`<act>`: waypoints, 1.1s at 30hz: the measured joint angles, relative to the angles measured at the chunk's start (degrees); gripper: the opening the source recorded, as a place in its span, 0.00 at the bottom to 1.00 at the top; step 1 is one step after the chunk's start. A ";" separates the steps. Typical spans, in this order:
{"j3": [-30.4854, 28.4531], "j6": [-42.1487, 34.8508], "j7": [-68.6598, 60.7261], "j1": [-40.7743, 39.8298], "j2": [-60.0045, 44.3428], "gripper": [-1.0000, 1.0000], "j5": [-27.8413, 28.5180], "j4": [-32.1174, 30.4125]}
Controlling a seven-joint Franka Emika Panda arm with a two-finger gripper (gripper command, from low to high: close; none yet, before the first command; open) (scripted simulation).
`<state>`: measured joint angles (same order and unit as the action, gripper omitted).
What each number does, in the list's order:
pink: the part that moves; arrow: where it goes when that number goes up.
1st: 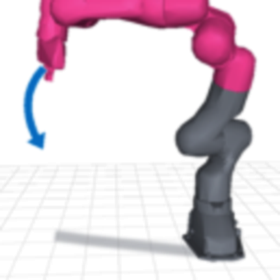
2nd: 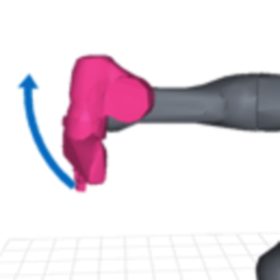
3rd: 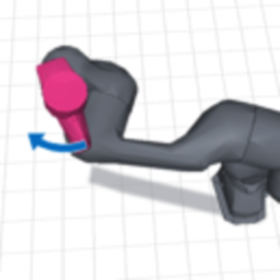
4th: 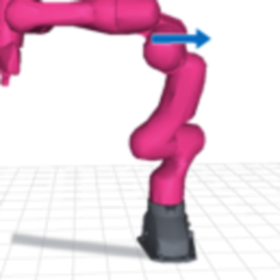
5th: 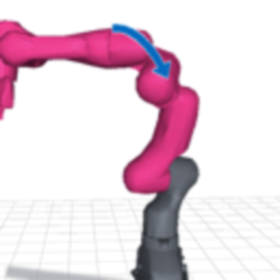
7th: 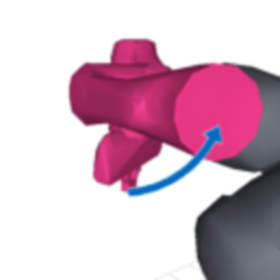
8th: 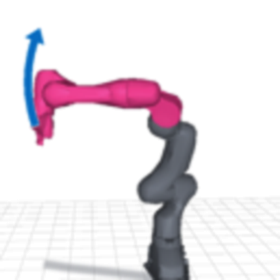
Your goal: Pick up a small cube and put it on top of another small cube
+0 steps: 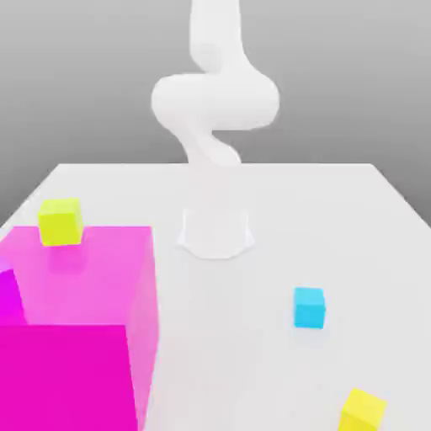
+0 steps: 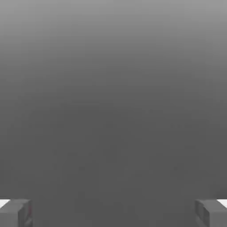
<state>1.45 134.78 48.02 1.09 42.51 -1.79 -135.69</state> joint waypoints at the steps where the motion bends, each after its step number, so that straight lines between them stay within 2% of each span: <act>1: 0.79 1.46 1.08 0.55 -1.64 0.50 -0.85 -1.88; 8: 7.48 11.33 9.11 4.67 -12.66 0.50 -5.85 -14.85; 15: 16.58 22.46 19.76 9.34 -25.24 0.50 -9.42 -29.18; 17: 19.80 27.52 24.40 10.04 -31.55 0.50 -8.75 -32.86; 18: 20.57 31.11 28.38 9.96 -36.28 0.50 -5.45 -33.91; 20: 18.54 36.25 36.38 10.60 -43.10 0.50 4.10 -34.26; 21: 14.50 38.20 39.60 13.42 -45.64 0.50 8.33 -34.03; 23: 6.00 41.77 43.45 20.81 -50.08 0.50 13.37 -33.33; 25: -0.36 45.34 44.44 27.11 -54.28 0.50 14.36 -32.64; 26: -1.78 46.24 44.57 28.58 -55.34 0.00 14.42 -32.47; 33: -1.86 46.15 44.63 28.64 -55.12 0.00 14.51 -32.51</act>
<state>-0.41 180.93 92.65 29.73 -12.61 12.73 -168.20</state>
